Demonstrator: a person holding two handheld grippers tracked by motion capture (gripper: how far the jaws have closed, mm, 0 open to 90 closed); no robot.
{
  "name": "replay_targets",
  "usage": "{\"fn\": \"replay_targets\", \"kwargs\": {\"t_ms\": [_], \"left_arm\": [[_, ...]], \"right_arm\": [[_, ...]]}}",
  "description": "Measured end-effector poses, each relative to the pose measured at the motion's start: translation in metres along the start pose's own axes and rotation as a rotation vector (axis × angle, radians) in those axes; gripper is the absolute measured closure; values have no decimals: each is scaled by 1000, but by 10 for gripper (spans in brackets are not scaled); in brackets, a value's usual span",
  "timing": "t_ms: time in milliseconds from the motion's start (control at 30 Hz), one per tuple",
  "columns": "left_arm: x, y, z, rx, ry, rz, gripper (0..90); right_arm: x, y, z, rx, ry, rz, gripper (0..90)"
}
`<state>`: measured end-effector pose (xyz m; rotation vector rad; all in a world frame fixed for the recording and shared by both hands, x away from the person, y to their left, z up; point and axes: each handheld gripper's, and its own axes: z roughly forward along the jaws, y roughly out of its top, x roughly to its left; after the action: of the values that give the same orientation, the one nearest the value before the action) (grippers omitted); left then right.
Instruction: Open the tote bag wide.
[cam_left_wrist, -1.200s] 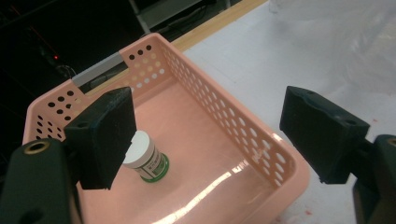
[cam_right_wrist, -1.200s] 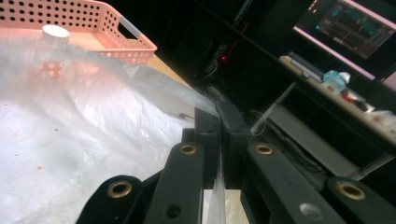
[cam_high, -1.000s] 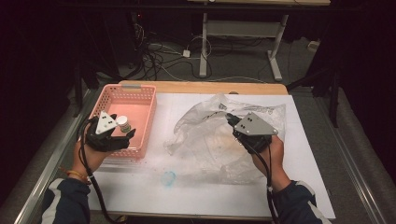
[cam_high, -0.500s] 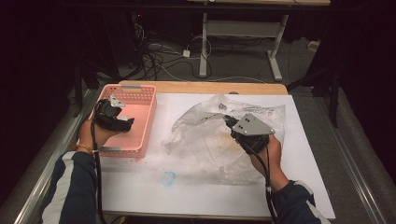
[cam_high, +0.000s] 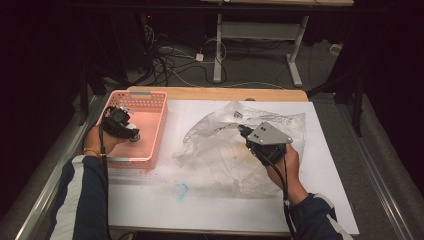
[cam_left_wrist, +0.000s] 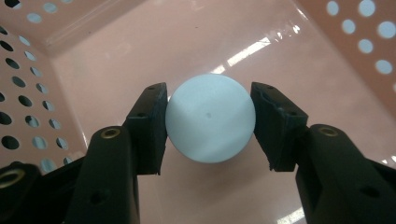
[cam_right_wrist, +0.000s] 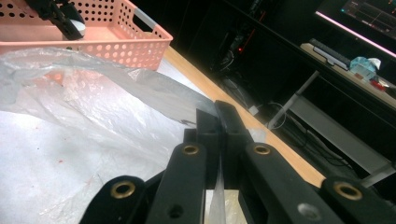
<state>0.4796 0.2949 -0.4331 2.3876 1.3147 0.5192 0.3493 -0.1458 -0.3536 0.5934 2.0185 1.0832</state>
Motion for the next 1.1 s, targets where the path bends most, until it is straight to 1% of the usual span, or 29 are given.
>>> {"fn": "replay_targets", "kwargs": {"t_ms": [67,167,233,267,367,433,467,533,633,667,733,800,867,900,933,967,1033,1067,1100], "left_arm": [[0,0,0,1,-1,0,479],[-1,1,0,1,6,14,482],[-2,1,-1,3,32,22,483],[-2,1,-2,-4,41,25,483],[-3,1,-10,-57,54,23,484],[-4,0,-18,-101,60,24,485],[-5,-1,-22,-113,61,26,484],[-8,-3,-34,-164,57,28,485],[-15,-6,-53,-237,53,46,485],[-18,-7,-61,-265,44,55,485],[-29,-11,-76,-341,22,70,486],[-43,-15,-92,-402,18,106,485],[-56,-19,-104,-460,-2,132,485],[-65,-23,-112,-497,8,163,485],[-73,-26,-117,-514,-1,180,485],[-82,-30,-121,-521,-26,189,485],[-97,-36,-127,-547,-50,222,485],[-102,-38,-128,-551,-56,237,485],[-111,-41,-131,-562,-67,253,485]], "right_arm": [[0,0,0,1,1,0,900],[-1,-1,1,4,4,3,900],[0,-1,1,7,4,1,900],[0,-1,2,8,6,1,900],[1,-1,2,7,6,-2,900],[1,-1,1,6,6,-3,900],[1,-1,1,5,4,-3,900],[0,-1,0,3,1,-2,900],[0,1,-2,-9,-4,3,900],[0,1,-2,-14,-3,4,900],[1,2,-2,-15,-1,5,900],[2,2,-1,-15,-1,11,900],[2,2,-1,-11,1,13,900],[3,2,-1,-8,-1,10,900],[3,2,0,-4,-3,8,900],[3,2,-1,-4,-2,10,900],[4,2,0,-5,0,16,900],[3,2,0,-4,-1,21,900],[3,2,0,-6,-2,24,900]]}}
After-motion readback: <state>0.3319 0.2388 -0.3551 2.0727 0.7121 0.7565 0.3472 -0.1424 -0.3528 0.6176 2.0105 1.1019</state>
